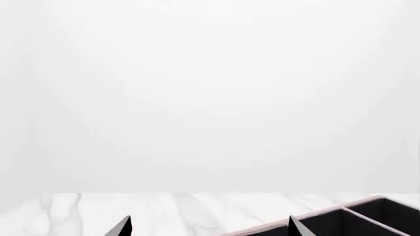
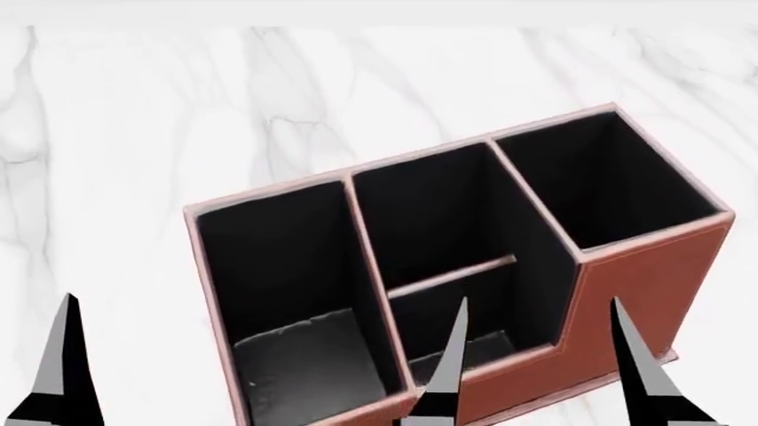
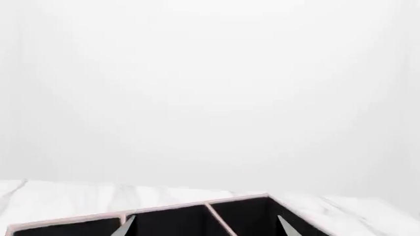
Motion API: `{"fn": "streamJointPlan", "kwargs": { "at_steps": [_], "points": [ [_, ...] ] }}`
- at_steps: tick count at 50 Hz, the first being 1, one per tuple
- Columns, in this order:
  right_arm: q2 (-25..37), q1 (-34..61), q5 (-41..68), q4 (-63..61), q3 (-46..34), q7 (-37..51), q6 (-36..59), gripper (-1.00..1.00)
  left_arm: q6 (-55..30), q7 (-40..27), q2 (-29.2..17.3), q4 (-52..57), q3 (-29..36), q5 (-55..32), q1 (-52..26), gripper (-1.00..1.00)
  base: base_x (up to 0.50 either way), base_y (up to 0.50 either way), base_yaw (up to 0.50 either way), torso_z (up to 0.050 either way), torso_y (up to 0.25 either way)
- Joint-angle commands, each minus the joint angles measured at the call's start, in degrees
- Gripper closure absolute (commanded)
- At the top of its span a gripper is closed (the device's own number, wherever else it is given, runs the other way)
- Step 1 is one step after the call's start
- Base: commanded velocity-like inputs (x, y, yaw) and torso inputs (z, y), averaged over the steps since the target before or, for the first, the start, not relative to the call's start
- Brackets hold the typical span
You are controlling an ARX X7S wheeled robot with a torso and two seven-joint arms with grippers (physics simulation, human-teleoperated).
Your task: Pick up the book and place it in the left compartment of the caddy.
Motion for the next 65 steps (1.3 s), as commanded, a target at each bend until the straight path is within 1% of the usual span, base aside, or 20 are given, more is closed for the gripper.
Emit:
{"fn": "streamJointPlan", "kwargs": {
  "at_steps": [1, 13, 22, 26, 33, 37, 40, 42, 43, 46, 48, 52, 53, 56, 57, 59, 60, 61, 64, 65],
  "points": [
    [0.42, 0.01, 0.47, -0.08, -0.13, 0.32, -0.07, -1.00, -0.29, -0.38, -0.55, 0.22, 0.09, -0.65, -0.10, -1.00, 0.00, 0.00, 0.00, 0.033, -0.227],
    [0.73, 0.06, 0.84, -0.15, -0.09, 0.77, -0.11, -1.00, 1.49, -0.39, -0.78, -0.45, -0.02, -1.36, 0.26, -1.00, 0.00, 0.00, 0.00, 0.034, -0.226],
    [-0.58, 0.91, -0.81, 0.46, 1.03, 4.74, 2.94, -1.00, 1.19, -1.26, -1.03, -1.83, -1.23, -3.23, 0.22, -1.00, 0.00, 0.00, 0.00, 0.003, -0.008],
    [-2.32, 4.38, -3.75, 0.78, 1.96, 9.32, 8.39, -1.00, 1.06, -1.63, -1.13, -1.76, -1.32, -3.86, 0.15, -1.00, 0.00, 0.00, 0.00, 0.000, 0.000],
    [-6.37, 14.44, -10.35, 2.31, 2.76, 18.16, 25.64, -1.00, 1.33, -1.83, -1.53, -1.53, -1.27, -4.80, 0.25, -1.00, 0.00, 0.00, 0.00, 0.000, 0.000],
    [-7.98, 17.41, -13.01, 3.46, 2.97, 22.65, 28.00, -1.00, 1.57, -1.98, -1.74, -1.42, -1.46, -5.42, 0.31, -1.00, 0.00, 0.00, 0.00, 0.000, 0.000],
    [-9.56, 20.05, -17.71, 4.88, 2.57, 28.51, 33.21, -1.00, 1.98, -2.01, -1.80, -1.35, -1.60, -6.00, 0.37, -1.00, 0.00, 0.00, 0.00, 0.000, 0.000],
    [-11.57, 19.95, -15.12, 5.29, 5.59, 30.34, 29.56, -1.00, 2.22, -2.08, -1.90, -1.58, -1.71, -6.14, 0.41, -1.00, 0.00, 0.00, 0.00, 0.000, 0.000],
    [-11.95, 21.68, -14.13, 5.84, 6.17, 32.89, 32.94, -1.00, 2.33, -2.17, -1.95, -1.71, -2.00, -6.33, 0.48, -1.00, 0.00, 0.00, 0.00, 0.000, 0.000],
    [-11.84, 24.02, -13.98, 7.25, 6.05, 38.29, 35.23, -1.00, 2.55, -2.41, -1.94, -1.50, -2.33, -7.08, 0.78, -1.00, 0.00, 0.00, 0.00, 0.000, 0.000],
    [-12.07, 25.93, -3.64, 7.98, 10.60, 46.29, 34.21, -1.00, 2.62, -2.47, -1.97, -1.68, -2.01, -7.09, 0.66, -1.00, 0.00, 0.00, 0.00, 0.000, 0.000],
    [-11.96, 30.55, 2.14, 10.60, 12.36, 54.17, 35.22, -1.00, 2.49, -2.86, -2.07, -2.13, -2.61, -8.07, 0.19, -1.00, 0.00, 0.00, 0.00, 0.000, 0.000],
    [-11.60, 32.04, 2.52, 11.48, 12.03, 55.04, 36.83, -1.00, 5.26, -1.86, -1.67, -4.05, -2.19, -6.99, 1.35, -1.00, 0.00, 0.00, 0.00, 0.000, 0.000],
    [-11.99, 34.98, 6.66, 13.50, 13.59, 61.07, 37.70, -1.00, 5.81, -1.78, -1.62, -4.71, -2.56, -7.82, 1.55, -1.00, 0.00, 0.00, 0.00, 0.000, 0.000],
    [-12.11, 35.66, 13.26, 15.05, 16.10, 65.91, 36.38, -1.00, 5.83, -1.86, -1.72, -4.36, -2.60, -7.96, 1.53, -1.00, 0.00, 0.00, 0.00, 0.000, 0.000],
    [-10.70, 35.36, 12.16, 15.46, 13.70, 67.03, 32.27, -1.00, 5.95, -1.90, -1.78, -4.52, -2.74, -8.39, 1.42, -1.00, 0.00, 0.00, 0.00, 0.000, 0.000],
    [-9.18, 36.09, 11.10, 15.39, 11.54, 67.57, 34.52, -1.00, 4.06, -2.80, -2.16, -3.11, -3.18, -9.60, 0.72, -1.00, 0.00, 0.00, 0.00, 0.000, 0.000],
    [-7.73, 38.19, 11.58, 16.12, 9.31, 67.30, 40.90, -1.00, 3.61, -3.02, -2.29, -2.78, -3.42, -10.20, 0.44, -1.00, 0.00, 0.00, 0.00, 0.000, 0.000],
    [-11.35, 35.94, 15.68, 17.00, 15.28, 64.86, 32.94, -1.00, 3.24, -3.51, -2.54, -1.98, -3.61, -10.81, 0.51, -1.00, 0.00, 0.00, 0.00, 0.000, 0.000],
    [-9.39, 36.21, 13.59, 16.65, 12.40, 65.84, 33.79, -1.00, 3.40, -3.51, -2.54, -2.10, -3.62, -10.91, 0.52, -1.00, 0.00, 0.00, 0.00, 0.000, 0.000]
  ]
}}
